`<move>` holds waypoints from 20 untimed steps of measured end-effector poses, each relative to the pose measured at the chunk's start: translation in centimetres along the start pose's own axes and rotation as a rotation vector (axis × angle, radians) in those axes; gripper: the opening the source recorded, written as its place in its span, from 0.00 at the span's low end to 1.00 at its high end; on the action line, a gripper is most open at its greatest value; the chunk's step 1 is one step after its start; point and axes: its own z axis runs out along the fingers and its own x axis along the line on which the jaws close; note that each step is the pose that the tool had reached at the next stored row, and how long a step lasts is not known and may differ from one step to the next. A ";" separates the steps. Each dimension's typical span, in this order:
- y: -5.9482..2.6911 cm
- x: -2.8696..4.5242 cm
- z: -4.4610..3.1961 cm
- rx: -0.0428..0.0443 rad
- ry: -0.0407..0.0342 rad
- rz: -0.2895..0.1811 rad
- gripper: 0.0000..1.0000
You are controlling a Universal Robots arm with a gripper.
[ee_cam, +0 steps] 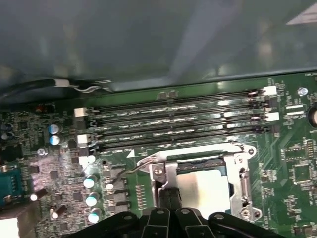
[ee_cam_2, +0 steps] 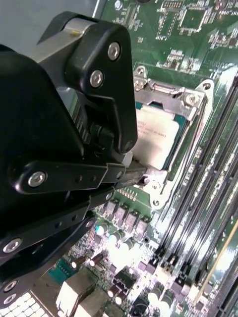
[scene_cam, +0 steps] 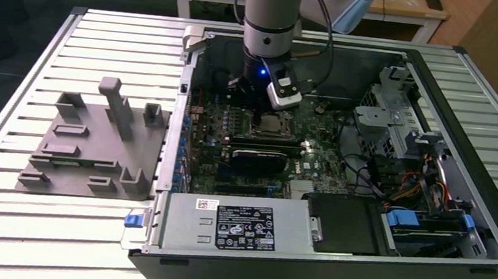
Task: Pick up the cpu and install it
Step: 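Close the cpu cover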
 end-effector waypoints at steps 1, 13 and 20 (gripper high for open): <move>0.02 -0.15 0.01 0.0001 -0.0001 0.000 0.11; 0.07 -0.49 -0.31 0.0001 0.0027 0.000 0.11; 0.15 -1.06 -0.09 0.0002 0.0027 0.000 0.11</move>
